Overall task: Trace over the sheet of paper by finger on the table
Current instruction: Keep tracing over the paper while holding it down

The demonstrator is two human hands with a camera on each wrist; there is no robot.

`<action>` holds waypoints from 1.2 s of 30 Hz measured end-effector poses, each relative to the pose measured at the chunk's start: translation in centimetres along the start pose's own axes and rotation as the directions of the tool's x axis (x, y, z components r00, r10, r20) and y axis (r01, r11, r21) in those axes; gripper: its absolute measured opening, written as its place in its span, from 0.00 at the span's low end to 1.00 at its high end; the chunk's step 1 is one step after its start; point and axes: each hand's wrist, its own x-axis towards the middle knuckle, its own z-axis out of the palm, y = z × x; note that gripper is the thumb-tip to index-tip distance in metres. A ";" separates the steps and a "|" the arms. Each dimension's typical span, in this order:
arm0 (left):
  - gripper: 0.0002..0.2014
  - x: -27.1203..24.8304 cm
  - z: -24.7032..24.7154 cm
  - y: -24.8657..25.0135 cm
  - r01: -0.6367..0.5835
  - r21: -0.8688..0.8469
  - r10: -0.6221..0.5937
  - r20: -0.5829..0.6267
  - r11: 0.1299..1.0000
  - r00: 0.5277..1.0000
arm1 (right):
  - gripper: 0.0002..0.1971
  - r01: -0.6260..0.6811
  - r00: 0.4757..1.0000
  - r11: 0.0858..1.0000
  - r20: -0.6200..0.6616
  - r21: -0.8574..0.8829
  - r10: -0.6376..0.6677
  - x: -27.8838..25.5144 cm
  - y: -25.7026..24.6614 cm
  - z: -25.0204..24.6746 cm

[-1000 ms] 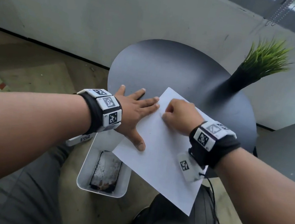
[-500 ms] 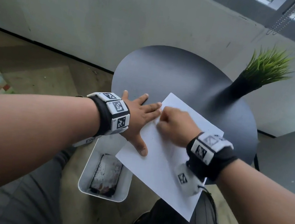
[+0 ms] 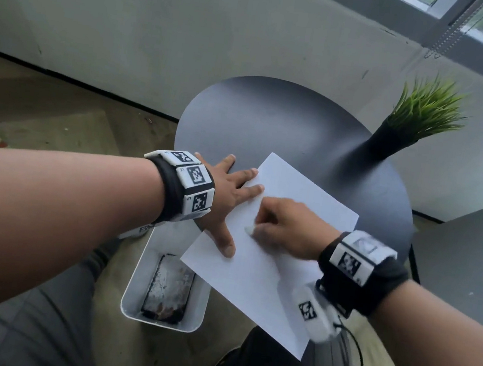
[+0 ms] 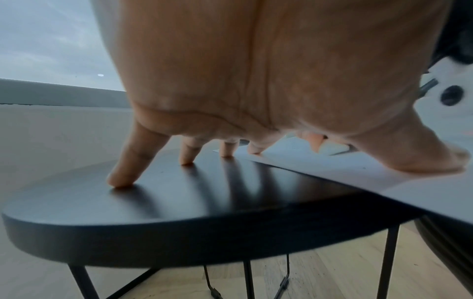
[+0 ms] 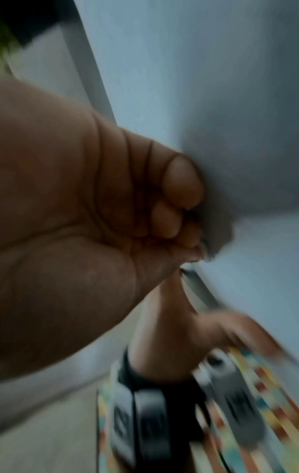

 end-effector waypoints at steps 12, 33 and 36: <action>0.69 -0.1 -0.5 0.4 0.008 0.041 -0.008 0.000 0.999 1.000 | 0.07 -0.111 0.980 0.993 -0.160 0.039 0.115 1.1 2.3 -0.5; 0.65 0.0 -1.3 0.6 -0.009 0.052 0.010 -0.021 0.999 1.000 | 0.04 -0.044 0.996 0.999 -0.080 -0.023 0.042 4.3 2.1 -2.9; 0.67 0.0 -1.4 0.9 0.008 0.052 -0.007 -0.004 0.999 1.000 | 0.05 -0.184 0.951 0.982 -0.260 -0.038 0.169 5.0 3.5 -3.7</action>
